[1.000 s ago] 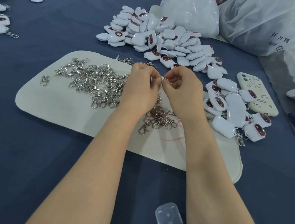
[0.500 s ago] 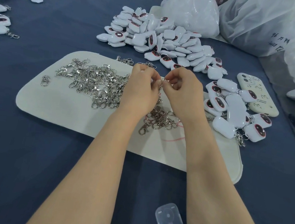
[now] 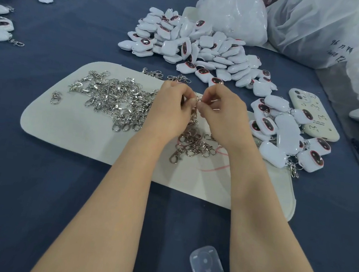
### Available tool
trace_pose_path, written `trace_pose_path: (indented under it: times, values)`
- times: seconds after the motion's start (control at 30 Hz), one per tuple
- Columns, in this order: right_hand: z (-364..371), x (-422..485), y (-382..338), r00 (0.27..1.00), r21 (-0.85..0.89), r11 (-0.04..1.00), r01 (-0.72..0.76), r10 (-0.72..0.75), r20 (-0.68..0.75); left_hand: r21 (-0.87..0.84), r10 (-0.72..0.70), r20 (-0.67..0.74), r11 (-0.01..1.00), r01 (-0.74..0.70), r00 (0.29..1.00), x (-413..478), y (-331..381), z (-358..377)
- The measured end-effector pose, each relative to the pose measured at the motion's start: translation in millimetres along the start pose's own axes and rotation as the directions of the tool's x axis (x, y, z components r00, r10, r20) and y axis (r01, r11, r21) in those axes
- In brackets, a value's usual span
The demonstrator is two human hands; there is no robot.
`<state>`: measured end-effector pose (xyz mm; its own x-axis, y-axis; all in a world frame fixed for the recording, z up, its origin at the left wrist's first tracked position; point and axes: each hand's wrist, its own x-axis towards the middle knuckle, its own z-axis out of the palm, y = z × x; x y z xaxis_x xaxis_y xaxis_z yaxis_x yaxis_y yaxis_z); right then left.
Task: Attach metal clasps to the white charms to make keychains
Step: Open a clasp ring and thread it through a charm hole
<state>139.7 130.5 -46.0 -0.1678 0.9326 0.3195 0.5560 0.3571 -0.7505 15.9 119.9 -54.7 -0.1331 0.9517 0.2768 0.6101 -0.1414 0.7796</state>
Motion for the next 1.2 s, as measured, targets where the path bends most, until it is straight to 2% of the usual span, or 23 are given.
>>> trace_pose_path:
  times: [0.33, 0.6, 0.77, 1.1, 1.2]
  values:
    - [0.9, -2.8, -4.4, 0.999, 0.087, 0.995, 0.040, -0.041, 0.005, -0.030, -0.021, 0.014, 0.999, 0.022, 1.000, -0.8, -0.9, -4.5]
    - [1.5, -0.6, 0.6, 0.999, 0.048, 0.999, -0.010, 0.013, -0.049, -0.077, -0.012, 0.041, 0.997, 0.015, 0.999, -0.8, 0.3, -0.7]
    - [1.7, 1.4, 4.3, 0.992, -0.005, 0.999, -0.053, 0.052, -0.118, -0.408, -0.079, 0.054, 0.908, 0.094, 0.995, -5.4, 6.3, -4.3]
    - [3.6, 0.8, 0.5, 0.993, -0.005, 1.000, -0.020, 0.019, -0.112, -0.418, -0.096, 0.058, 0.901, 0.111, 0.994, -5.7, 3.3, 0.3]
    - [4.3, 0.3, 0.5, 0.994, 0.001, 1.000, -0.022, 0.022, -0.109, -0.421, -0.139, 0.040, 0.896, 0.143, 0.989, -3.6, 1.0, -0.2]
